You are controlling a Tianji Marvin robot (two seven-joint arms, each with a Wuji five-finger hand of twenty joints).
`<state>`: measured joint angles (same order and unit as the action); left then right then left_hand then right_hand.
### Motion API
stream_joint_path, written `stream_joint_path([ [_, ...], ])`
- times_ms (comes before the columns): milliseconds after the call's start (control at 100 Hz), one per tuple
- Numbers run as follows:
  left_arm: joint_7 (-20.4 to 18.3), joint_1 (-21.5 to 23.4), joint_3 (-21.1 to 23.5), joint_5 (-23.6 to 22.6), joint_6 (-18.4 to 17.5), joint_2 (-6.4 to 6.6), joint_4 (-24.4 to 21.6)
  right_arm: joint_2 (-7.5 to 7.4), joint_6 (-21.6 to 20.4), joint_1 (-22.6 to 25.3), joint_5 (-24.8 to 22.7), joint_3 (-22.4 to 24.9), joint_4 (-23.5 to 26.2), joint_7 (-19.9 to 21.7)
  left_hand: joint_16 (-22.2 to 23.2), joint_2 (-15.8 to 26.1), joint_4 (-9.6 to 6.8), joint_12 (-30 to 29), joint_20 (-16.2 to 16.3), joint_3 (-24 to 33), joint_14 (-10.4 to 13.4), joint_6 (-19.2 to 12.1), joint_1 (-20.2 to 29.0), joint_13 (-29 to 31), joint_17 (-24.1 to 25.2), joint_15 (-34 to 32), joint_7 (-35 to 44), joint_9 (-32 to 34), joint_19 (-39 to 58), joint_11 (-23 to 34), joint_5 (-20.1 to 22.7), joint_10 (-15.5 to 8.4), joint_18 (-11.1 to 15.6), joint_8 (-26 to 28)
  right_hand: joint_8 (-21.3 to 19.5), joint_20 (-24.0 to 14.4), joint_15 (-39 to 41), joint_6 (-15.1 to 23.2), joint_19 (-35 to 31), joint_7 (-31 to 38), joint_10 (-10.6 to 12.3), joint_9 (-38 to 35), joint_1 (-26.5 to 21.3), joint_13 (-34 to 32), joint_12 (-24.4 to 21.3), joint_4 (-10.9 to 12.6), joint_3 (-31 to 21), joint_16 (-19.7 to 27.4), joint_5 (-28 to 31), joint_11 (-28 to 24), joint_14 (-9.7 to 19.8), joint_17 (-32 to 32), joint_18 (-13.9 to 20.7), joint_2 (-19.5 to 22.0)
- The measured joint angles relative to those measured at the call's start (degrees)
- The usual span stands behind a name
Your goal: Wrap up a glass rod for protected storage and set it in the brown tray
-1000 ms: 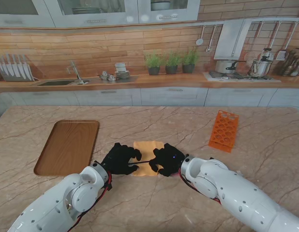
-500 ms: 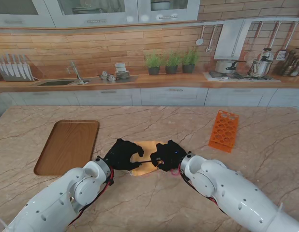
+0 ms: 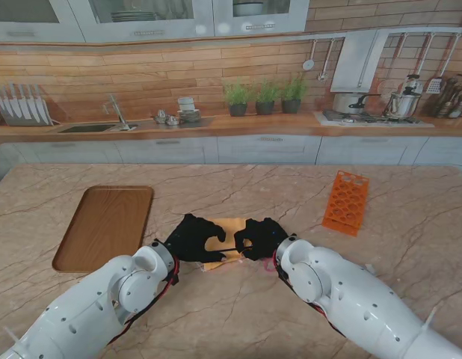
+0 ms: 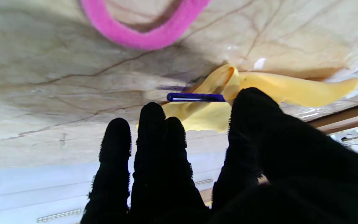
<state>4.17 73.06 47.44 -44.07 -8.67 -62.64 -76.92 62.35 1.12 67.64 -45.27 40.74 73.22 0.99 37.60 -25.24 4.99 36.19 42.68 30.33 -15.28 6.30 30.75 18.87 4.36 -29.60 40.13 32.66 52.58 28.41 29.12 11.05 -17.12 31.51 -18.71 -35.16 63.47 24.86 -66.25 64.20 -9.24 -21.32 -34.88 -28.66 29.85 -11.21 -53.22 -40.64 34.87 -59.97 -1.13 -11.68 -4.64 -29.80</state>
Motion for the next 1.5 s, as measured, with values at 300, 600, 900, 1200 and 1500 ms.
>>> stream_joint_path([
  [300,-0.8,-1.2,-1.6,-1.5,0.2,0.02,0.4,0.93,3.8,0.1,3.5,0.7,0.0,0.1,0.0,-0.2,0.00,0.4,0.0,1.7,0.0,0.0,0.0,-0.1,0.0,-0.1,0.0,0.0,-0.3,0.0,0.0,0.0,0.0,0.2,0.0,0.0,-0.1,-0.6,0.0,0.0,0.0,-1.3,0.0,0.0,-0.6,0.0,-0.5,0.3,0.2,0.7,-0.7,0.0,0.0,0.0],
  [600,-3.0,-2.3,-2.7,-4.5,2.0,0.66,0.4,1.43,4.5,-0.8,4.5,0.3,-1.4,-0.5,0.0,-0.2,0.00,0.6,0.0,12.1,0.0,0.0,3.1,-0.1,0.0,-0.2,1.1,0.0,-0.3,0.0,0.0,0.0,0.0,1.6,0.0,0.0,-0.1,-0.7,0.0,0.0,0.0,-1.3,0.0,0.0,-0.6,0.0,-0.5,0.3,0.2,0.7,-0.7,0.0,0.0,0.0],
  [900,-1.7,-4.1,-4.7,-3.8,3.8,0.56,2.5,1.90,5.3,-1.7,5.6,-0.2,-2.8,-1.1,-0.1,-1.5,3.48,0.1,0.0,12.5,0.1,-3.2,13.3,-0.1,-0.2,-0.3,10.3,0.0,0.1,0.0,1.9,0.0,0.0,2.6,0.0,0.0,-0.1,-1.1,0.0,0.0,0.0,-1.3,0.0,0.0,-0.7,0.0,-0.5,0.3,0.2,0.7,-0.8,0.0,0.0,0.0],
  [1200,0.8,-7.5,-8.5,-1.0,6.5,-0.90,7.2,2.56,5.4,-3.8,7.4,-1.5,-5.2,-1.2,-0.1,-0.7,3.49,0.1,0.0,12.9,0.1,-3.5,16.9,-0.1,-0.7,-2.4,17.6,0.0,3.1,2.0,2.1,-0.1,0.6,4.5,0.0,0.0,-0.2,-1.1,0.0,0.0,0.0,-1.9,0.0,0.0,-0.7,0.0,-0.5,0.4,0.2,0.7,-0.9,0.0,0.0,0.0],
  [1500,2.3,-10.1,-10.6,0.9,7.4,-2.07,11.0,3.06,5.6,-5.9,8.0,-2.9,-7.3,-1.5,-0.1,-0.7,3.49,0.1,0.0,12.9,0.1,-3.5,16.9,-0.1,-0.7,-2.5,17.6,0.0,3.7,2.1,2.1,-0.1,0.7,4.5,-0.1,0.0,-0.9,-1.3,0.0,-0.5,-0.1,-2.9,1.6,0.0,-1.3,0.7,-1.2,0.9,1.4,1.4,-1.8,0.0,-0.1,-2.8],
])
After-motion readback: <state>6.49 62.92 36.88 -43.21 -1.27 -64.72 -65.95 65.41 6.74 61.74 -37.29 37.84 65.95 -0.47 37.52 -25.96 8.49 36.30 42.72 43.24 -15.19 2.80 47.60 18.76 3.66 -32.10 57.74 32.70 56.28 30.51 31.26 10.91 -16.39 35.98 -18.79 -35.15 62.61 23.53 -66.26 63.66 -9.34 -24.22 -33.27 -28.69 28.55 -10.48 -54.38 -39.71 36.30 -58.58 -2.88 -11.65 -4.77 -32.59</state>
